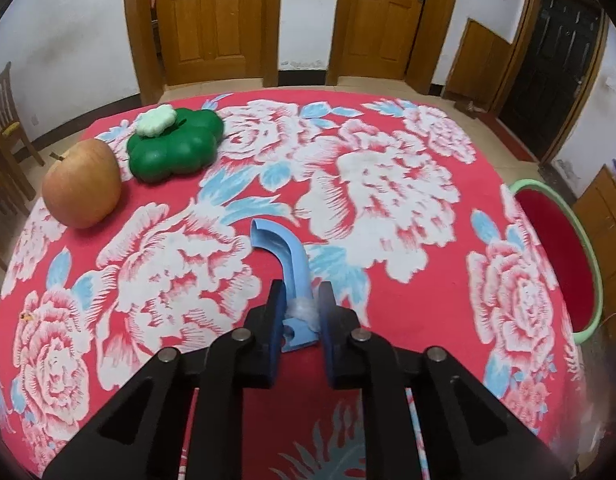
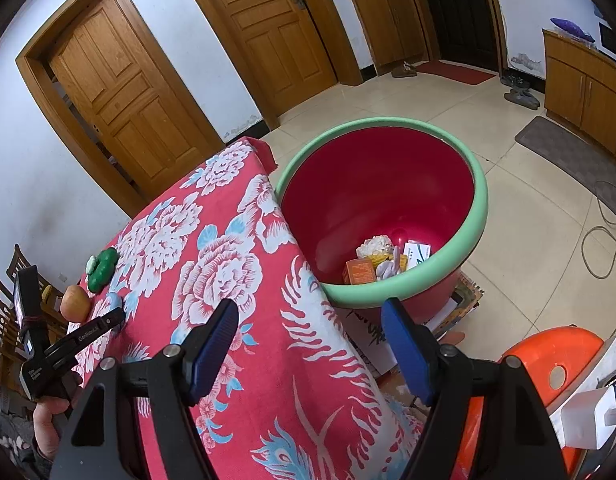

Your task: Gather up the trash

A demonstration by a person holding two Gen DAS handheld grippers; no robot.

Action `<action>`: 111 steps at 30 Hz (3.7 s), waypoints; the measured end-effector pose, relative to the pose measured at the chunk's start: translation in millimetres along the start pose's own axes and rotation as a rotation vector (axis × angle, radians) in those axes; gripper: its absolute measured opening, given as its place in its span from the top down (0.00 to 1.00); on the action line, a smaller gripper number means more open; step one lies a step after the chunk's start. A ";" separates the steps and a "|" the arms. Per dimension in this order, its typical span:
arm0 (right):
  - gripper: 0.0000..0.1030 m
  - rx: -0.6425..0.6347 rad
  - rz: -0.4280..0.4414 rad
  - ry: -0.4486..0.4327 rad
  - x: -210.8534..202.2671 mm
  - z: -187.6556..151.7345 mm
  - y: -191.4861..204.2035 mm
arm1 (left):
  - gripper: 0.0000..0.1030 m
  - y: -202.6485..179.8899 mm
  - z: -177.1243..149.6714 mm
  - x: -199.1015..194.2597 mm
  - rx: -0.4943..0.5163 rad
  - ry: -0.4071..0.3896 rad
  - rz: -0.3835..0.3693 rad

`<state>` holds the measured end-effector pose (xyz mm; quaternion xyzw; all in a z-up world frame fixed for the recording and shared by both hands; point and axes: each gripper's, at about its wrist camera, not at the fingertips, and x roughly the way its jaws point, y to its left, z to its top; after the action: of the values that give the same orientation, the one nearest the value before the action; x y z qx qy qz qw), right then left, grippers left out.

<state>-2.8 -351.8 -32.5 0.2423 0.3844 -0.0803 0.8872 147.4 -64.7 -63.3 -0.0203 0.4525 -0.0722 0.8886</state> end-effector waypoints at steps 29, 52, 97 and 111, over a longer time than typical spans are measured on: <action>0.26 0.111 -0.032 -0.065 -15.3 7.4 -48.5 | 0.85 -153.8 15.6 -30.0 0.271 -0.057 -0.328; 0.26 0.206 -0.070 -0.077 -17.5 5.4 -91.2 | 0.53 -239.1 13.9 9.5 0.389 -0.016 -0.387; 0.26 -0.193 0.167 -0.154 -108.0 -54.1 80.3 | 0.33 14.4 -70.3 -186.0 -0.019 -0.216 0.076; 0.11 -0.287 0.167 -0.161 -105.3 -88.1 117.8 | 0.21 38.4 -94.2 -208.4 -0.062 -0.273 0.138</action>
<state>-93.6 -210.6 35.0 0.1370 0.2983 0.0304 0.9441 -45.3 6.6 44.3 -0.0260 0.3297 0.0066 0.9437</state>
